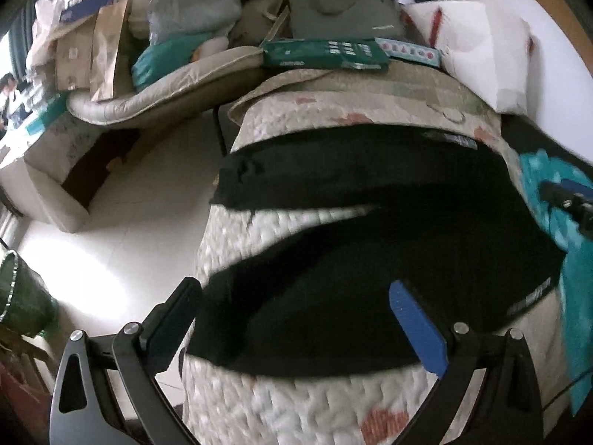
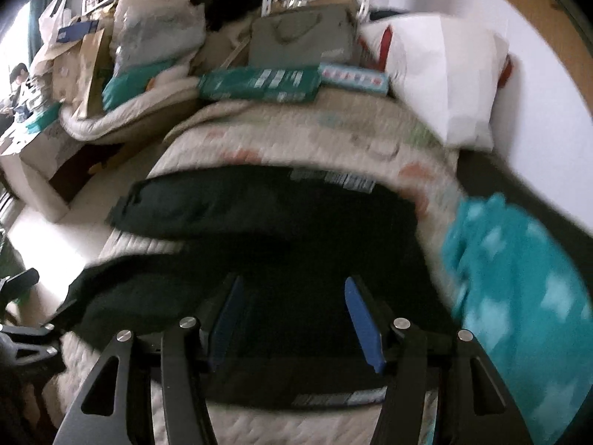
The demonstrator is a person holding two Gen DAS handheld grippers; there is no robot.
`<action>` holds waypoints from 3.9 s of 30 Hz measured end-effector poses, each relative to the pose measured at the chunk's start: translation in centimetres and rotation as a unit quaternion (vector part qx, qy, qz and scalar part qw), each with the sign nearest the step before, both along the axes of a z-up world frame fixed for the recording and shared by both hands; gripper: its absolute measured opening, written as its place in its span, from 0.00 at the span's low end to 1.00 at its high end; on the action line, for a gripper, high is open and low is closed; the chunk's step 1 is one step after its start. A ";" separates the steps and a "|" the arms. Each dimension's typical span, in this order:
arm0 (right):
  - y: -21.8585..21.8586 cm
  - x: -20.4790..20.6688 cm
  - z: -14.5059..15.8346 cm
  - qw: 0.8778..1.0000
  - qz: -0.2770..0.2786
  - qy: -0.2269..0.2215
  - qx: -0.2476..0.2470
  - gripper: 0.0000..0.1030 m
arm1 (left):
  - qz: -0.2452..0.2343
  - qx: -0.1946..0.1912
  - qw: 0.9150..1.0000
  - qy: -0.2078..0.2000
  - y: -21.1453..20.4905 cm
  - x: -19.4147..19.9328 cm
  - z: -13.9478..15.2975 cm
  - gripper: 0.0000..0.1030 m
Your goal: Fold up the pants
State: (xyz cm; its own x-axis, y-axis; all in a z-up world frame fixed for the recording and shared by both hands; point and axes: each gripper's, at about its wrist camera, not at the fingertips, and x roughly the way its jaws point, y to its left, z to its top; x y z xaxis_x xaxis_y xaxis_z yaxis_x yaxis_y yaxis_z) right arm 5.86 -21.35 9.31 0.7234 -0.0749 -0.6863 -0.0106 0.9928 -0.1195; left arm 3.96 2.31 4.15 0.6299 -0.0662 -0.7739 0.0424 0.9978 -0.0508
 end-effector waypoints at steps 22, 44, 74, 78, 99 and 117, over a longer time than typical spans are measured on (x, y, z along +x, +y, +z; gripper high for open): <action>-8.1 25.9 -7.6 0.981 0.100 0.159 0.054 0.71 | -0.092 -0.044 0.993 0.053 4.7 26.1 -6.3 0.99; -6.4 27.3 -10.2 0.955 0.188 0.219 0.068 0.05 | -0.157 -0.068 0.982 0.079 3.6 27.1 -7.1 0.05; -3.1 2.3 -7.0 0.963 0.156 0.219 -0.017 0.04 | -0.140 -0.096 0.985 0.042 2.8 6.9 -3.0 0.05; -2.4 2.6 -8.0 0.962 0.152 0.225 -0.033 0.05 | -0.154 -0.077 0.983 0.062 1.9 6.4 -4.7 0.05; -0.6 -0.7 -8.0 0.964 0.137 0.218 -0.060 0.05 | -0.174 -0.032 0.984 0.036 0.4 3.7 -4.2 0.05; 0.9 -4.3 -9.8 0.953 0.151 0.248 -0.087 0.05 | -0.101 -0.008 0.993 0.066 2.8 -1.2 -6.3 0.07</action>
State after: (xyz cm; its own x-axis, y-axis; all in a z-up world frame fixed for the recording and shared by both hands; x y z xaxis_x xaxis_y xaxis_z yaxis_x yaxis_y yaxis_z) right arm 1.60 -20.46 -0.51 0.3190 -0.0597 -0.9459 -0.3902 0.9012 -0.1885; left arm 2.72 5.09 -2.11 0.4965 -0.1937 -0.8462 0.2333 0.9687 -0.0849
